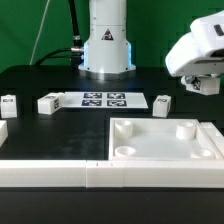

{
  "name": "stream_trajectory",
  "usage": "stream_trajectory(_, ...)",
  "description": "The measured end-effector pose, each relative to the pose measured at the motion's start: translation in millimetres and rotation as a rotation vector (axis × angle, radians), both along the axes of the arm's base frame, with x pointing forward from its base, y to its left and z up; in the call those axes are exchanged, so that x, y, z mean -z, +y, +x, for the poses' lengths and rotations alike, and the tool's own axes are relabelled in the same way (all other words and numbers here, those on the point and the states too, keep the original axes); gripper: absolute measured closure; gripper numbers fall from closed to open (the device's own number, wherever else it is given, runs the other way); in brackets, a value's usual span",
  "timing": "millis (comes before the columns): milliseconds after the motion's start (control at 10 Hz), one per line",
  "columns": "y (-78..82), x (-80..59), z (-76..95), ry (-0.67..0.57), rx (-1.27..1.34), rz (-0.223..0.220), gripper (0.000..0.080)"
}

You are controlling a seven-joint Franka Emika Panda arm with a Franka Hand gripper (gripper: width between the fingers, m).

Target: Assemble one leg

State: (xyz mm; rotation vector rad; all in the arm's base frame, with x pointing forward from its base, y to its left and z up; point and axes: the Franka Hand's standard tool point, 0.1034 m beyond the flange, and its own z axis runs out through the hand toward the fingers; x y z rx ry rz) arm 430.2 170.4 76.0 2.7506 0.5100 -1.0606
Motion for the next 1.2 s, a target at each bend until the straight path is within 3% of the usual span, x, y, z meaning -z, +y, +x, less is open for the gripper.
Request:
stream_trajectory(100, 3.7, 2.9, 5.8, -0.043, 0.000, 0.020, 0.0509)
stream_trajectory(200, 7.8, 4.9, 15.6, -0.155, 0.003, 0.067, 0.0509)
stream_trajectory(400, 7.1, 3.8, 12.0, -0.281, 0.002, 0.117, 0.0509)
stream_trajectory(500, 8.4, 6.1, 18.9, -0.370, -0.010, 0.165, 0.0509)
stream_trajectory(1000, -60.0, -13.4, 38.2, -0.712, -0.060, 0.299, 0.0509)
stream_trajectory(1100, -64.6, -16.4, 45.4, -0.806, -0.069, 0.329, 0.0509)
stream_trajectory(1200, -63.3, -12.6, 40.4, -0.832, -0.072, 0.340, 0.0509)
